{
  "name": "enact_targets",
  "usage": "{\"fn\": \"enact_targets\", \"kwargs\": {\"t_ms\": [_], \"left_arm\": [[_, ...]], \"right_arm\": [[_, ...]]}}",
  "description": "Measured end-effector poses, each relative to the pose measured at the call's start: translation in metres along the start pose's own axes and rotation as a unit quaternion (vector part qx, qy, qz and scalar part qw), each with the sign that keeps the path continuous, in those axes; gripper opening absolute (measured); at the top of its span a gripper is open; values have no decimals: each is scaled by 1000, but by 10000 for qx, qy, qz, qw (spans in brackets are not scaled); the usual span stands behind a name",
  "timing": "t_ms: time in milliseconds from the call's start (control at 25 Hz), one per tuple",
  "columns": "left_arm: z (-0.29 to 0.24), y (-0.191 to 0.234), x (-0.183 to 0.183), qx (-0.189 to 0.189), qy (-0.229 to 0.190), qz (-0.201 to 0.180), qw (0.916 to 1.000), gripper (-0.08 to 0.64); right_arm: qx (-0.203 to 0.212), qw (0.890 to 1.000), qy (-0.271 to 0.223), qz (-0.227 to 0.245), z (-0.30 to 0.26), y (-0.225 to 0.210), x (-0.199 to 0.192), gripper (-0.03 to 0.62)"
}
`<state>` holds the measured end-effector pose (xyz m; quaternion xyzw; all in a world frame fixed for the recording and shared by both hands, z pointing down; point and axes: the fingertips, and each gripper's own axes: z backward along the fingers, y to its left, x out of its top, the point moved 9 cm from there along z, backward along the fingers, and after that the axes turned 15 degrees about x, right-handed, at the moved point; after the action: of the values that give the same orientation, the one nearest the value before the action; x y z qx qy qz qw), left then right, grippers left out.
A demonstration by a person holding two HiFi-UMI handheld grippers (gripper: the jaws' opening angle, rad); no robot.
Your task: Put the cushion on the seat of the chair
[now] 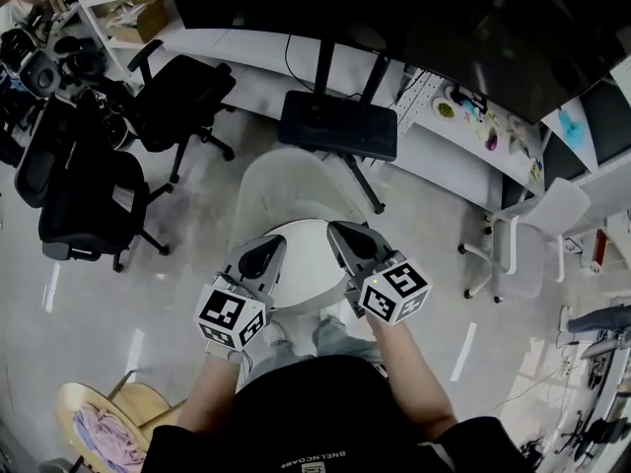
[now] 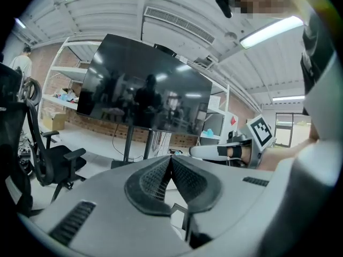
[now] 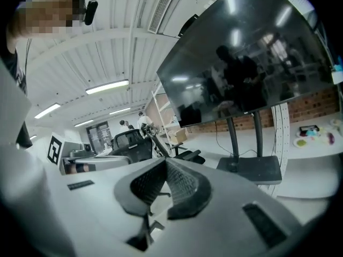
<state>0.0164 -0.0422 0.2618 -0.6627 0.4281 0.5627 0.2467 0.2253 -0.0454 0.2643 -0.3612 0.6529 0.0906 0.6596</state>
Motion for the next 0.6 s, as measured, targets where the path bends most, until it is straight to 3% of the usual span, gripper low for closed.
{"fn": "enact_targets", "kwargs": {"t_ms": [600], "left_arm": [[-9, -6, 74, 175, -706, -430, 9964, 11]], "right_arm": [[432, 9945, -564, 770, 0, 6, 86, 9]]}}
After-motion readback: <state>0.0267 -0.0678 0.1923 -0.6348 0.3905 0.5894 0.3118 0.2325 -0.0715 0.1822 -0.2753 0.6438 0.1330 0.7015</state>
